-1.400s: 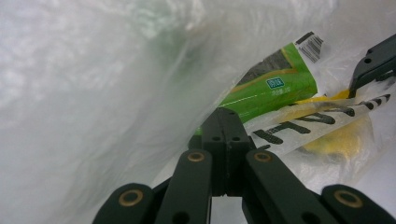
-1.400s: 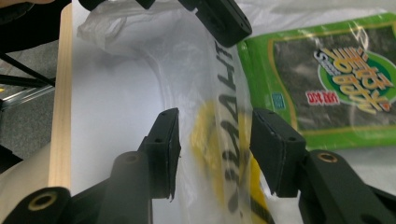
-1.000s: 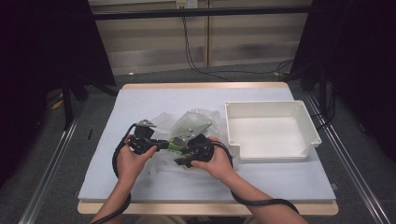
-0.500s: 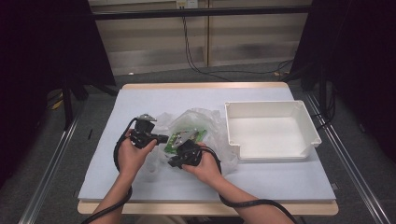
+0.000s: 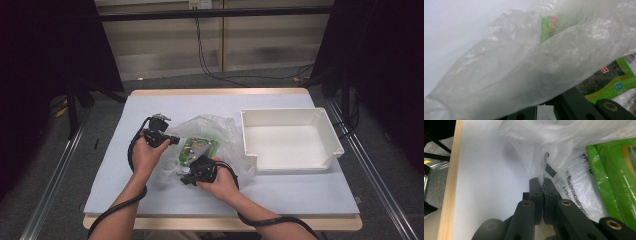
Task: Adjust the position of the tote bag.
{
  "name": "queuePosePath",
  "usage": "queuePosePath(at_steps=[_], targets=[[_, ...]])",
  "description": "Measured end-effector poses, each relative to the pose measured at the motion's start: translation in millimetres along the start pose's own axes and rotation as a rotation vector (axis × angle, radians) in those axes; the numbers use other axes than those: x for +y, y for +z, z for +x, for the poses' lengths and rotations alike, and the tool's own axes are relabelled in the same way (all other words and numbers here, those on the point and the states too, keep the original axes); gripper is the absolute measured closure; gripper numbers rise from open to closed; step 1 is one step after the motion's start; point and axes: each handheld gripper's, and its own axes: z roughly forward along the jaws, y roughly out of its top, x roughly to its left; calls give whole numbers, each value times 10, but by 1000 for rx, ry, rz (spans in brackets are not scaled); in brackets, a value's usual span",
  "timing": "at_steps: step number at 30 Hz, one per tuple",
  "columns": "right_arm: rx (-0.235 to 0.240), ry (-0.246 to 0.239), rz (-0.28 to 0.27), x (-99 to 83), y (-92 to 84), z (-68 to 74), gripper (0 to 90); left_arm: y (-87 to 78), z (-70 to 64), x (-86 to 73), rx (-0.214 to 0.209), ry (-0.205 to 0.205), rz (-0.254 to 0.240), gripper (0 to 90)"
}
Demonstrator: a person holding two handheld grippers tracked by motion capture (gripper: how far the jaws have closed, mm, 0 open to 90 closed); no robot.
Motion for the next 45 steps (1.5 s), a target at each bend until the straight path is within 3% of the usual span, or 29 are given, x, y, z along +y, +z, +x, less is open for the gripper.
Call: queuePosePath(at_steps=[3,5,12,14,16,24,25,26,27,28,29,30,31,32,34,36,37,38,39,45], targets=[[8,9,-6,-13,-1,14,880,8,29,65,-20,22,8,900],[6,8,-6,-22,-7,14,879,24,43,105,-30,16,8,900],[12,4,-8,-35,-14,24,879,86,109,206,-21,5,4,900],[20,2,-17,-42,-9,27,879,104,152,234,-25,30,22,900],[23,1,-18,-47,-9,28,879,137,156,242,-30,-1,7,900],[28,-2,-16,-50,-11,43,878,231,258,333,-23,20,37,900],[27,-2,-14,-51,-12,44,879,256,244,336,-28,-16,13,900],[26,1,-16,-53,-12,46,879,275,264,353,-26,7,34,900],[29,4,-17,-58,-14,45,878,300,252,359,-20,-11,24,900],[30,5,-19,-61,-14,44,879,296,291,372,-18,43,57,900],[32,6,-21,-64,-14,42,878,308,295,381,-13,33,56,900],[33,3,-23,-65,-13,40,878,330,276,385,-5,-10,26,900],[34,3,-21,-66,-15,42,878,321,315,399,-9,30,51,900],[34,8,-18,-66,-17,48,878,328,325,409,-1,38,54,900],[31,1,-16,-63,-17,51,878,341,339,424,2,36,52,900],[33,-3,-20,-65,-13,50,878,384,329,436,7,7,31,900],[32,-4,-21,-65,-12,52,878,388,357,447,7,43,61,900],[32,-3,-21,-66,-12,54,878,446,324,447,13,-12,26,900],[34,-6,-20,-67,-13,55,877,434,362,459,10,38,67,900],[35,-9,-21,-75,-18,67,876,504,379,452,6,35,73,900]])
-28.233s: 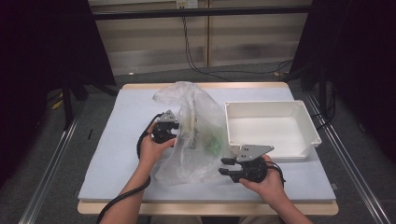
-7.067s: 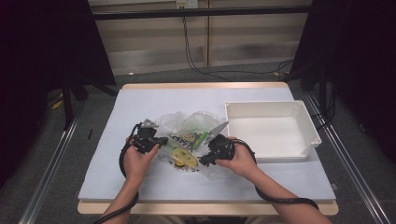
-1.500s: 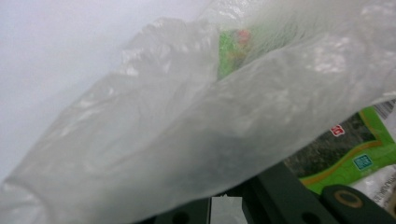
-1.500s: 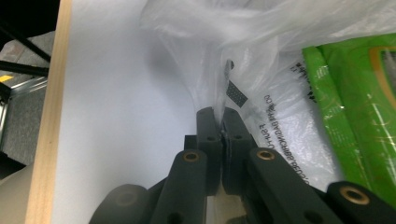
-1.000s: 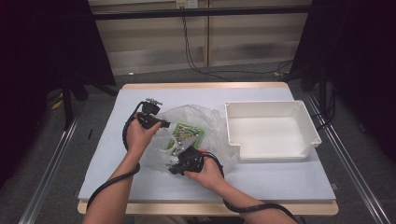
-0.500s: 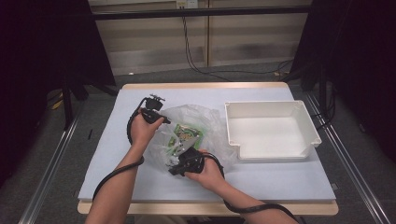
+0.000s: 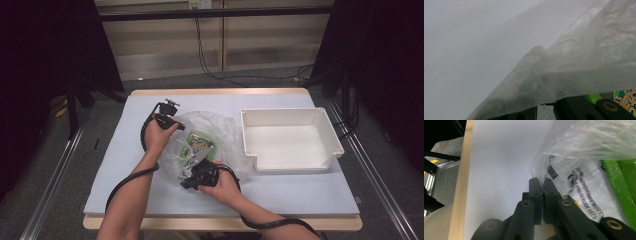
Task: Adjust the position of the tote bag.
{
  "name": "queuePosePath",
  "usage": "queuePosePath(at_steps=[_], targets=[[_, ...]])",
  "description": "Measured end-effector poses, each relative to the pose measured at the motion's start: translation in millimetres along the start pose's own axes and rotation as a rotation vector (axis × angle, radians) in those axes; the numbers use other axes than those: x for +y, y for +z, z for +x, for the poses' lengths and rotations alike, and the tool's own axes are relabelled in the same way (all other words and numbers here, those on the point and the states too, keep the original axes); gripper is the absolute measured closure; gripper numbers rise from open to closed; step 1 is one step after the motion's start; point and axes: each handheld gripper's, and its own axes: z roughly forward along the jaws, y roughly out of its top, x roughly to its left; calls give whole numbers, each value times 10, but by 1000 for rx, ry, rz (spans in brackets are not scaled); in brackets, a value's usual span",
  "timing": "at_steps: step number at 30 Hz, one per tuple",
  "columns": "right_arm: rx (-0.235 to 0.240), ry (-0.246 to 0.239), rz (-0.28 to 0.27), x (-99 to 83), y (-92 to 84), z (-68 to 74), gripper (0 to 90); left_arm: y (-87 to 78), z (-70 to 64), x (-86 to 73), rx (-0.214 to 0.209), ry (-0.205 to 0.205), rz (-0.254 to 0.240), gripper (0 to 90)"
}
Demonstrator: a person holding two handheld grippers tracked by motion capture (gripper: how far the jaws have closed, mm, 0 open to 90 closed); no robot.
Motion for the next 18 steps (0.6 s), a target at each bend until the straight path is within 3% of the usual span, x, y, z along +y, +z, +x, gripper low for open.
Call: queuePosePath(at_steps=[4,5,6,10,18], targets=[[1,-5,3,4,0,3,875,12,-2,-7,13,8,19,900],[3,-5,5,5,0,4,875,43,-25,-8,25,-13,-7,900],[-3,-6,6,5,1,9,875,41,-16,0,31,10,13,900],[9,-9,12,6,0,18,876,67,10,4,28,-16,9,900],[29,-26,20,-4,-9,59,877,96,16,14,54,1,13,900]])
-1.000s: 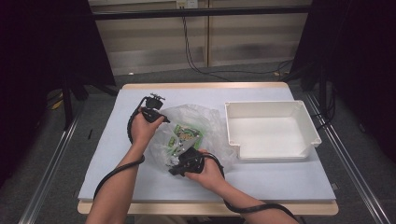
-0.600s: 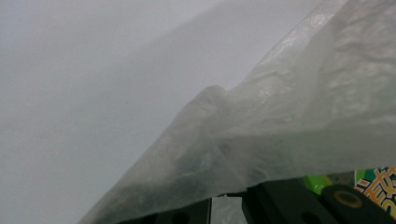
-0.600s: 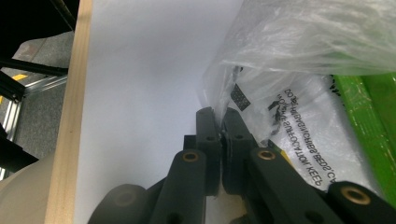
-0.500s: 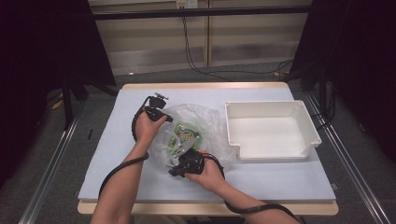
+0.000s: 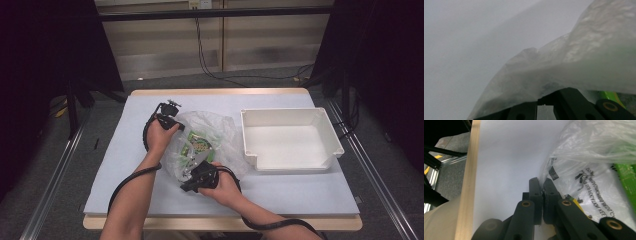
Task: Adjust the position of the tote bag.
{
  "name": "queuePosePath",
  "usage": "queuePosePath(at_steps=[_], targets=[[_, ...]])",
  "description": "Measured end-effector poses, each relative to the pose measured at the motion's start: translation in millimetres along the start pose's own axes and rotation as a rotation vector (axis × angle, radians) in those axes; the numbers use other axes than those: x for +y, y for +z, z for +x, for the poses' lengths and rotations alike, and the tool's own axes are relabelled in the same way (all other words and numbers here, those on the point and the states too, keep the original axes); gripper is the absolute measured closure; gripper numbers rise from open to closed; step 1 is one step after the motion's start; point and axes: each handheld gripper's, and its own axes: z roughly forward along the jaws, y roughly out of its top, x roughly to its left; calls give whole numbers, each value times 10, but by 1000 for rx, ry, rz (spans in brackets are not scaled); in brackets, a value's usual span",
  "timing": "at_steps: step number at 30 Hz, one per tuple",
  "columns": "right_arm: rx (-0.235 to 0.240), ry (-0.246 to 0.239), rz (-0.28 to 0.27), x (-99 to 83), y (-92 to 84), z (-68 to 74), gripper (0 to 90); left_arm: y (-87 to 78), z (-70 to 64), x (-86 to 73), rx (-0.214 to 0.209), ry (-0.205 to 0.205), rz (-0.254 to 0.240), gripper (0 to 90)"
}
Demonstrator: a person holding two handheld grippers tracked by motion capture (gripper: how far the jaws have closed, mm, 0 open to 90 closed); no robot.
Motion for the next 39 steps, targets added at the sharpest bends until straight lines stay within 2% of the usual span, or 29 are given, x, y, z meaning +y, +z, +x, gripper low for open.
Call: queuePosePath(at_steps=[2,4,5,6,9,10,13,16,17,18,21,22,23,24,25,26,27,28,29,30,31,33,34,35,38,39], targets=[[18,1,10,-2,-6,20,879,-3,-21,-2,3,-12,-5,900],[23,-4,14,-3,-12,32,879,-23,-27,-10,3,9,16,900],[26,-6,18,-3,-20,38,879,-16,-49,-22,1,-15,-6,900],[25,-3,19,-1,-30,45,878,-40,-40,-25,-1,11,6,900],[19,2,6,12,-65,48,835,-82,-62,-35,-8,4,6,900],[21,10,6,19,-76,51,818,-89,-75,-36,-7,-4,-15,900],[-14,7,15,49,-123,50,772,-157,-96,-36,-28,11,-8,900],[-17,15,17,55,-163,30,713,-223,-112,-37,-39,17,-12,899],[-25,8,23,57,-177,23,709,-252,-124,-40,-49,2,-20,894],[-27,9,22,59,-193,18,695,-274,-130,-38,-48,11,-28,883],[-38,20,22,77,-238,21,637,-343,-161,-41,-66,13,-21,858],[-48,19,22,84,-254,18,619,-343,-190,-49,-67,-21,-51,850],[-49,22,24,88,-267,18,611,-381,-180,-56,-76,7,-36,849],[-56,20,19,91,-286,10,602,-399,-189,-67,-88,-2,-37,842],[-59,14,22,93,-305,-1,594,-399,-215,-78,-94,-30,-64,830],[-65,19,23,94,-320,-5,592,-423,-230,-92,-99,-29,-64,819],[-77,23,22,97,-337,-12,592,-450,-212,-96,-106,9,-41,806],[-76,24,23,96,-348,-17,592,-454,-247,-109,-116,-27,-68,795],[-81,23,23,92,-358,-25,593,-492,-243,-114,-118,7,-50,776],[-81,22,27,86,-365,-34,602,-496,-281,-122,-117,-28,-78,761],[-88,22,30,76,-367,-42,612,-533,-257,-125,-117,12,-53,756],[-88,29,21,57,-362,-65,644,-562,-277,-144,-128,-22,-79,734],[-85,33,16,49,-352,-73,658,-579,-290,-153,-130,-25,-88,725],[-85,36,18,43,-344,-73,668,-604,-293,-158,-139,-8,-88,714],[-83,31,17,35,-317,-69,711,-655,-341,-166,-158,-16,-107,695],[-85,28,20,35,-305,-68,729,-669,-345,-165,-162,-2,-101,690]])
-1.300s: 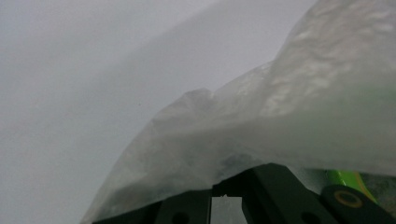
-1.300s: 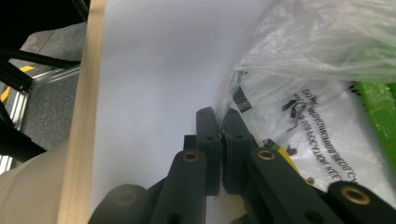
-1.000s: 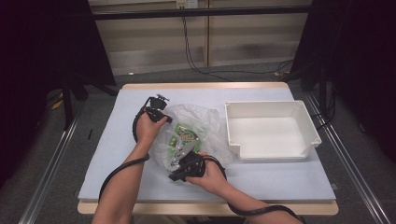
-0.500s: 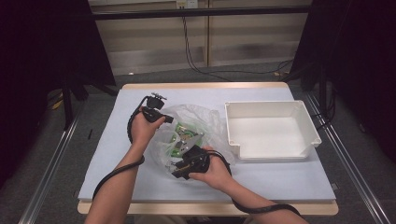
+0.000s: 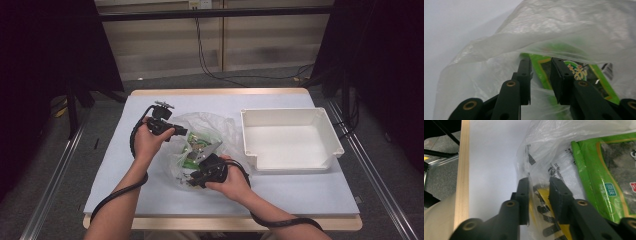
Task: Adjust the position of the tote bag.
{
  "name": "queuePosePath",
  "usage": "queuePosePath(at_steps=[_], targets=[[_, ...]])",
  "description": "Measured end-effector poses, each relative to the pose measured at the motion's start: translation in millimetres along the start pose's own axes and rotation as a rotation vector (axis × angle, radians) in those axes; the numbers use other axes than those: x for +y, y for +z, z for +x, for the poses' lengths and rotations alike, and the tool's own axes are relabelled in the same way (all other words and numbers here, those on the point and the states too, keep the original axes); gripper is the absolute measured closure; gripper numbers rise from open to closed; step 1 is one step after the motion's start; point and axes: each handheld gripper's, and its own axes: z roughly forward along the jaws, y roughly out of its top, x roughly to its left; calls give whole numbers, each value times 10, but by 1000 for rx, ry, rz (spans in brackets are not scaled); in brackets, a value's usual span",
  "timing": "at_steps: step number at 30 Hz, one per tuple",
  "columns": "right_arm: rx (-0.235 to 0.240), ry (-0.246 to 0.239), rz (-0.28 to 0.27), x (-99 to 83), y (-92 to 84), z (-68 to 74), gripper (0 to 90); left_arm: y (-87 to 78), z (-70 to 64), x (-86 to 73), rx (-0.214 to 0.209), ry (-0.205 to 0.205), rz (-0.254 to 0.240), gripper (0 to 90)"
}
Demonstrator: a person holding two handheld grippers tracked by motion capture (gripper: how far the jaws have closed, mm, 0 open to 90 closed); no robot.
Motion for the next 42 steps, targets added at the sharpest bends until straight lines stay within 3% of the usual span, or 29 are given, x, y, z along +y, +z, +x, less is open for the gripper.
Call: queuePosePath(at_steps=[3,5,9,16,21,24,32,42], targets=[[14,0,8,7,36,1,792,-15,-48,13,-16,12,8,707],[21,-7,7,23,61,6,819,-30,-76,17,-30,33,19,775],[11,-12,5,41,72,1,855,-35,-158,-31,-81,24,22,900],[11,6,4,30,111,-19,887,-50,-342,-136,-91,60,-3,900],[13,17,1,18,145,-14,888,-31,-421,-271,-103,73,19,900],[16,27,-3,7,129,-15,883,-26,-390,-376,-90,76,34,900],[5,33,-15,-6,87,-32,868,-145,-297,-588,-66,38,28,900],[-1,48,-15,-39,77,-39,860,-214,-88,-863,-5,-2,77,900]])
